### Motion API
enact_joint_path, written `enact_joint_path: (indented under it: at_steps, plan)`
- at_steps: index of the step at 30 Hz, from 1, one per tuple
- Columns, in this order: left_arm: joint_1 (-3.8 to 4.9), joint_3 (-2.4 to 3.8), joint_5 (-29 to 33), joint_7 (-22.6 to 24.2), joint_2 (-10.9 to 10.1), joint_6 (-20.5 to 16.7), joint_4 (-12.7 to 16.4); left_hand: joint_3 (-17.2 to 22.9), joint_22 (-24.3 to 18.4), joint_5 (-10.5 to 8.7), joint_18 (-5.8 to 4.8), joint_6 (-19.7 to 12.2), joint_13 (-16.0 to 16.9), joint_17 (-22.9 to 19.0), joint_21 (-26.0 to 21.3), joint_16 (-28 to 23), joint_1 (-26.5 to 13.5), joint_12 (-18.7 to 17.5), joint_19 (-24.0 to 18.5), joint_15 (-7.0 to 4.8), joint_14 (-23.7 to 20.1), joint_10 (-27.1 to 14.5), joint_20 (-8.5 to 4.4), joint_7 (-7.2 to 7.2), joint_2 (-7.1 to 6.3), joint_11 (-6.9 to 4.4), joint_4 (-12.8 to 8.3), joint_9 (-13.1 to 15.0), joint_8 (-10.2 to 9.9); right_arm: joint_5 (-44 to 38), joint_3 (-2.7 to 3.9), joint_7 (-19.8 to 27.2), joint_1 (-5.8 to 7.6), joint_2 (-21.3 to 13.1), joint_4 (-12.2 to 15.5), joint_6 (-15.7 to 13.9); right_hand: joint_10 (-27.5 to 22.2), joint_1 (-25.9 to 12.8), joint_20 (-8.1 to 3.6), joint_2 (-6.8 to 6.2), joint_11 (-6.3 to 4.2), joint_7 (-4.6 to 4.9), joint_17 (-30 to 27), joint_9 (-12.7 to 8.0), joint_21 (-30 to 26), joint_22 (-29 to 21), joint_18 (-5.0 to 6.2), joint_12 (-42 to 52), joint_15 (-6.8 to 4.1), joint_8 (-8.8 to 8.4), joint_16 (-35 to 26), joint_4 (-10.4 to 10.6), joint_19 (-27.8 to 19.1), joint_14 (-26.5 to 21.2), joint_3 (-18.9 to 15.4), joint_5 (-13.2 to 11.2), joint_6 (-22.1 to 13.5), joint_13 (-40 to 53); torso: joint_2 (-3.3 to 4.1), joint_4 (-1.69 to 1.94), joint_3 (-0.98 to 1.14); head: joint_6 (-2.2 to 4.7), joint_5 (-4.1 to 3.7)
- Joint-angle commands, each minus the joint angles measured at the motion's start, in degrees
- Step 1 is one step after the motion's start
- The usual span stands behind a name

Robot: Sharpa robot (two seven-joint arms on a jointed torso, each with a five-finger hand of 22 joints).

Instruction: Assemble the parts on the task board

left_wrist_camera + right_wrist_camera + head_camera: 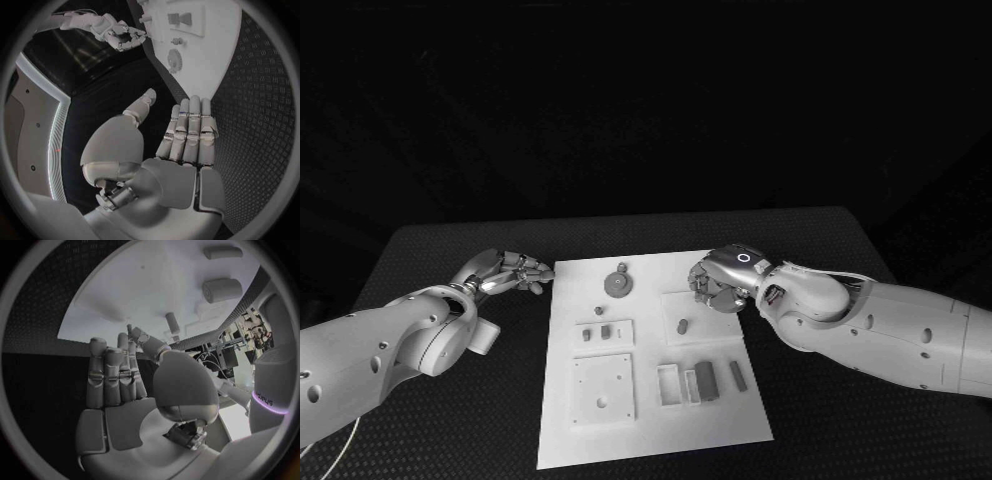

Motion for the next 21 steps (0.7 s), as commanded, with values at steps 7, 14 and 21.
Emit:
enact_joint_path:
  at_steps: [7,14,21]
  plan:
    - [0.02,0.04,0.3,0.4,0.1,0.8,0.1,-0.2,-0.1,-0.22,-0.01,-0.2,-0.1,0.2,0.3,-0.3,0.1,-0.2,0.4,-0.05,0.3,0.3,0.09,-0.09,0.49,0.13,0.0,-0.1,0.4,1.2,0.27,-0.4,0.45,-0.7,1.2,0.2,0.6,-0.1,-0.47,0.27,0.03,0.13,0.1,0.0,0.2,1.2,3.07,0.3,-0.41,0.18,0.3,0.0,0.1,0.1,-0.2,0.2,0.4,0.1,0.02,-0.04,0.04,0.07,-0.09]
    - [0.02,0.04,0.3,0.4,0.2,0.8,0.1,-0.2,-0.1,-0.22,-0.02,-0.2,-0.1,0.2,0.3,-0.4,0.1,-0.2,0.4,-0.05,0.3,0.3,0.09,-0.09,0.5,0.13,0.0,-0.1,0.4,1.6,0.56,-0.4,0.55,-0.8,2.5,0.2,0.6,-0.1,-0.49,0.27,0.02,0.12,0.1,0.0,0.2,1.2,3.07,0.3,-0.42,0.18,0.3,0.0,0.1,0.1,-0.2,0.2,0.4,0.1,0.02,-0.01,0.02,0.14,-0.09]
    - [0.02,0.04,0.3,0.4,0.2,0.8,0.1,-0.2,-0.2,-0.22,-0.02,-0.2,-0.1,0.2,0.3,-0.4,0.2,-0.2,0.4,-0.06,0.4,0.3,0.09,-0.09,0.51,0.13,0.0,-0.1,0.4,2.5,0.59,-0.4,0.56,-0.2,5.0,0.9,0.6,-0.1,-0.49,0.28,0.02,0.12,0.1,0.1,0.3,1.2,3.07,0.3,-0.42,0.18,0.3,0.0,0.1,0.1,-0.1,0.2,0.4,0.1,0.02,0.0,0.02,0.14,-0.03]
